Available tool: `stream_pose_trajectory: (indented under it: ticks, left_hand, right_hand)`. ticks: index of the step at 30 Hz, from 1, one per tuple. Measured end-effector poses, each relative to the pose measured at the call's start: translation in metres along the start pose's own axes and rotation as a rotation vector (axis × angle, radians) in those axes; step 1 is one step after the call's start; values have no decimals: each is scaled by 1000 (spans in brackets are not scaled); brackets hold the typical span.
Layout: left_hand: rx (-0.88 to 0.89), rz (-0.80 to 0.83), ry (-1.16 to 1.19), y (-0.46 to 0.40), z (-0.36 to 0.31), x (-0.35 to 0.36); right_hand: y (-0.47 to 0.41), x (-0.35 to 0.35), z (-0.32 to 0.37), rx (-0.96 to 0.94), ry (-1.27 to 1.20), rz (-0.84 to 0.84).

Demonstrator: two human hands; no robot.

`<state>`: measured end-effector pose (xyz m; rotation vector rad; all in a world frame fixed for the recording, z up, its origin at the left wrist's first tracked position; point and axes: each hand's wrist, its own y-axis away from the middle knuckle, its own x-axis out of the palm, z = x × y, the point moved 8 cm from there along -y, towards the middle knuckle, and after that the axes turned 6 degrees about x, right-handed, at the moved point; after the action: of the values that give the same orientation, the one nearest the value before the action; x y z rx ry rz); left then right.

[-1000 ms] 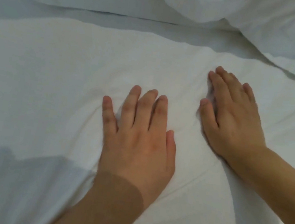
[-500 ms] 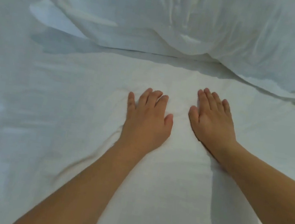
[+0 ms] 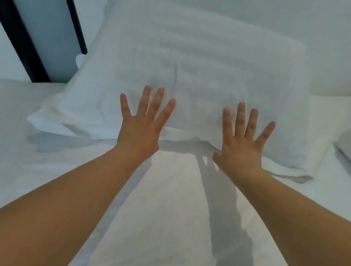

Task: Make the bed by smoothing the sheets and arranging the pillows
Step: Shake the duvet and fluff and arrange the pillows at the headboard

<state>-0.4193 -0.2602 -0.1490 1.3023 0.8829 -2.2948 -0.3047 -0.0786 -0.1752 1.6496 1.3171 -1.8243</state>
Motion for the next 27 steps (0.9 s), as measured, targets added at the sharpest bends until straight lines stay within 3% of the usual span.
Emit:
stream_pose_trajectory:
  ticks: [4, 11, 16, 21, 27]
  left_hand:
    - [-36, -67, -26, -81, 1, 17]
    - [-16, -63, 53, -148, -26, 55]
    - [13, 22, 25, -127, -33, 63]
    - [79, 108, -19, -92, -30, -4]
    - [124, 144, -60, -65, -29, -174]
  right_hand:
    - [-63, 35, -19, -68, 15, -24]
    - [-115, 67, -40, 34, -101, -276]
    - [-101, 55, -28, 43, -115, -167]
    - [-70, -12, -39, -31, -117, -67]
    - [-38, -147, -93, 15, -231, 63]
